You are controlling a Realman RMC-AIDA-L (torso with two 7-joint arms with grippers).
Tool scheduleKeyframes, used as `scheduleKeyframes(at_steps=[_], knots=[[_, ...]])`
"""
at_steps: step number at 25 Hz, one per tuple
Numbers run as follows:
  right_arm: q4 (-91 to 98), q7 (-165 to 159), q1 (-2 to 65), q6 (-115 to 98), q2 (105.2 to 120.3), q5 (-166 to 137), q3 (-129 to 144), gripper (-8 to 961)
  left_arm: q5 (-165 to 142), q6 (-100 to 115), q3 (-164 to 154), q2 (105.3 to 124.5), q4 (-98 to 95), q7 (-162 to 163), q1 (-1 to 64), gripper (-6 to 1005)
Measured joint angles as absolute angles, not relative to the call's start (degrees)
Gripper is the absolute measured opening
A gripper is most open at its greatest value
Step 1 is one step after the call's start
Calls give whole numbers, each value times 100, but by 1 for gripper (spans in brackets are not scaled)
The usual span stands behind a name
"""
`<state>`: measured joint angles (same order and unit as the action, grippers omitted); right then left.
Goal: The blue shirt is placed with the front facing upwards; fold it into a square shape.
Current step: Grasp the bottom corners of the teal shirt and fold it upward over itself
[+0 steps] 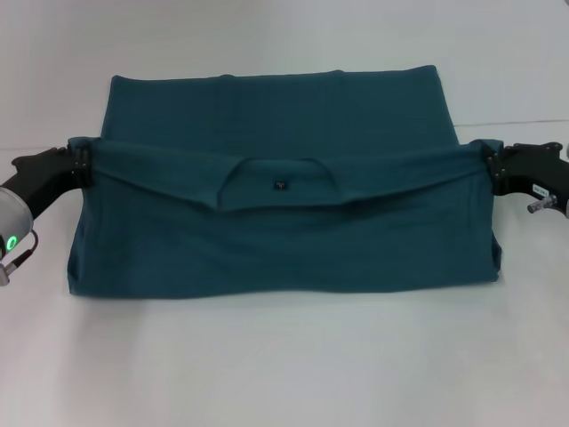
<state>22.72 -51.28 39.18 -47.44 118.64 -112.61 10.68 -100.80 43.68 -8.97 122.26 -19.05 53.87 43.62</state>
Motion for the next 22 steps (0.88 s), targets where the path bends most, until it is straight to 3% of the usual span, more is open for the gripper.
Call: scheduleKeyframes(at_steps=[22], knots=[[2212,-5062,4015,-4149,11936,-11074,1169,86,-9877,3959,-869,12338,-1774,4939,4585,61]])
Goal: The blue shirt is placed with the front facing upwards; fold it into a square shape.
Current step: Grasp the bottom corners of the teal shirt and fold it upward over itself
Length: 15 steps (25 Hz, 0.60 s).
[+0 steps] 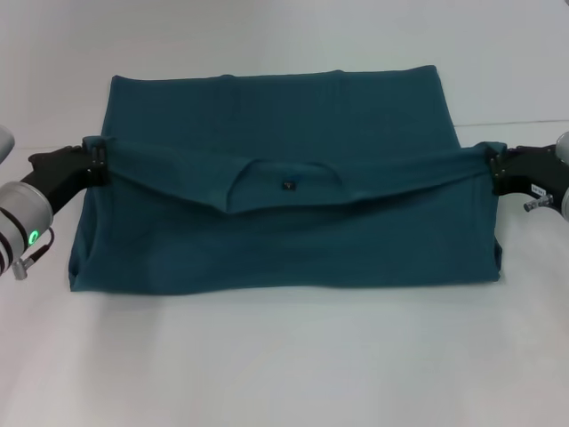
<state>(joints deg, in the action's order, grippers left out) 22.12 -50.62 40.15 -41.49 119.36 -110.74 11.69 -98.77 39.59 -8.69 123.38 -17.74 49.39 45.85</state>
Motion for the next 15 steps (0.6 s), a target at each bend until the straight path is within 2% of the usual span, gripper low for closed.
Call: scheduleKeyframes(at_steps=[9,15], knots=[[2215,-5107,4121,-3747,11944,-11021,1333,120,-9706,3750,-848,12358,-1783,4939,4599,63],[2211,-5113,4142,-3650,11944,-11021,1410,146,-9619,3744,-848,12367,-1787,4939,4586,132]])
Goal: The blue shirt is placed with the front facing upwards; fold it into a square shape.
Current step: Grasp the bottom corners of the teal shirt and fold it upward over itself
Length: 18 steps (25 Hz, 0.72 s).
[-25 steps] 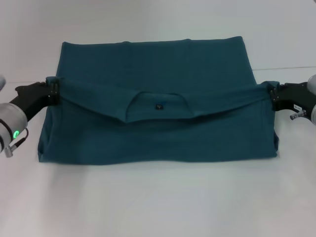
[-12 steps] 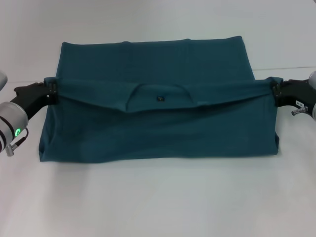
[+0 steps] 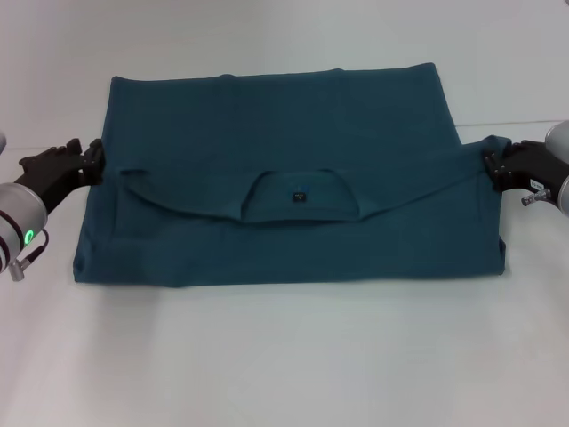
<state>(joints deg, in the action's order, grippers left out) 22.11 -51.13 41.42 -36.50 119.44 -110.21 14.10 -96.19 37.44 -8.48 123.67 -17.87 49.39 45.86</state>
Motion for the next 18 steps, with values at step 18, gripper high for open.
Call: scheduleKeyframes(at_steps=[18], knots=[[2102,-5115,4149,-3469,11944,-11024,1711,544,-9383,3771,-843,12392,-1748,4981,4516,448]])
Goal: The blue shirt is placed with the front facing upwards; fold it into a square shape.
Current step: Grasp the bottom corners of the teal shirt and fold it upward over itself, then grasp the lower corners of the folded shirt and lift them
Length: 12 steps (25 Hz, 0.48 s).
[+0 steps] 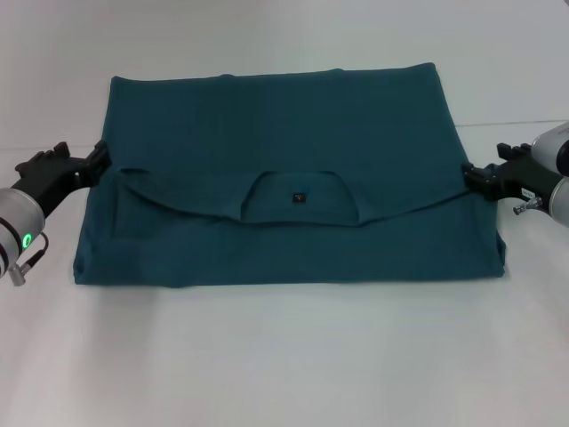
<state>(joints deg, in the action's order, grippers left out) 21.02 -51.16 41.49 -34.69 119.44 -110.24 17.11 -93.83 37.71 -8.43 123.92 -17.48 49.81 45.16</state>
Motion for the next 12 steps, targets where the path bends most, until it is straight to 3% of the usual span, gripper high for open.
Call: scheduleKeyframes(at_steps=[1,5,6,12], knots=[[2102,-5115,4149,-3469,11944,-11031,1713,566,-9357,3775,-842,12392,-1749,4981,4511,467],[2108,-5116,4148,-3412,11944,-11050,1730,702,-9255,3784,-844,12392,-1702,5011,4485,704],[2110,-5119,4147,-3395,11944,-11045,1733,736,-9254,3784,-844,12392,-1699,5018,4484,704],[2279,-5531,4101,-3476,11944,-11028,1754,731,-9298,3803,-1135,12260,-1747,5944,4425,703]])
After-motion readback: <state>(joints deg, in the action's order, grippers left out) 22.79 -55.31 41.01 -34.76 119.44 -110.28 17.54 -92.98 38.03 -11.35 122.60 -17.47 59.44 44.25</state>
